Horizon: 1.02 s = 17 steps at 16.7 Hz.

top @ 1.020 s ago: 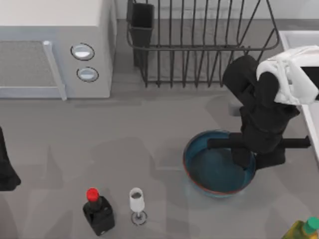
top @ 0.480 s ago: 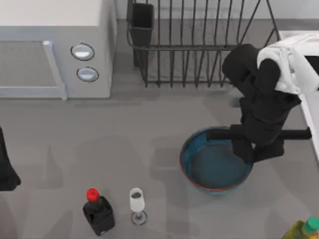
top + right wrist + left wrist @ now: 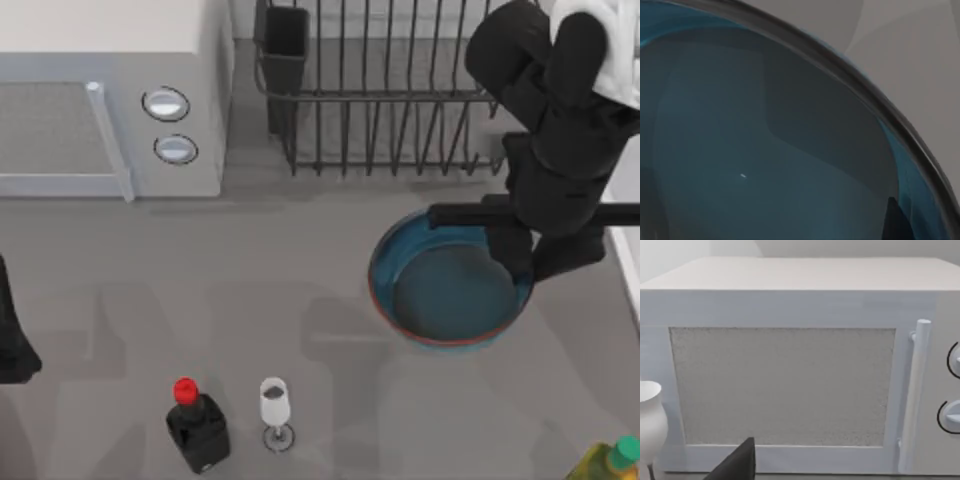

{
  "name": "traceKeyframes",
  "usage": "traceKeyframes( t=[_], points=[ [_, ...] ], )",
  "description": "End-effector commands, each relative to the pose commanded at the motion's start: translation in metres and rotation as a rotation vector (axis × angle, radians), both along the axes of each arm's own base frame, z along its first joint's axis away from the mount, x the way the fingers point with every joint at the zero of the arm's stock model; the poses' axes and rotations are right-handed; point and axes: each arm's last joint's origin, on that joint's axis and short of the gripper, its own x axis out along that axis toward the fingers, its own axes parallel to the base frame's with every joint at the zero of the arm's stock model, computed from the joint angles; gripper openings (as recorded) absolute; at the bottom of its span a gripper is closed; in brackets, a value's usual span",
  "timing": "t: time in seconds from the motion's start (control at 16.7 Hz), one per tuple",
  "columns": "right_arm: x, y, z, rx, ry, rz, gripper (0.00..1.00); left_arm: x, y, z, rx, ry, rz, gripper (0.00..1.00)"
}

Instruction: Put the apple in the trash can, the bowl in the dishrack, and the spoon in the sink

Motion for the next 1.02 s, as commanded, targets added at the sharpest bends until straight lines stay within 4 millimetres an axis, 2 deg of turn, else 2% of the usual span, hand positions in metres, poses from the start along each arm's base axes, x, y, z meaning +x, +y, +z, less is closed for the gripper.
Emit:
traceKeyframes(
  t=[0.24,0.42,0.72,1.02],
  points=[
    [0.0,0.001,-0.001,-0.001,0.0,0.003,0.0,0.0,0.0,0.0,0.0,0.0,0.0,1.0],
    [-0.002,0.012,0.007,-0.012,-0.11,0.063,0.0,0.0,0.0,0.0,0.0,0.0,0.0,1.0],
    [-0.013,0.052,0.043,-0.053,-0.547,0.237,0.0,0.0,0.0,0.0,0.0,0.0,0.0,1.0],
    [-0.045,0.095,0.098,-0.08,-1.098,0.275,0.0,0.0,0.0,0.0,0.0,0.0,0.0,1.0]
  ],
)
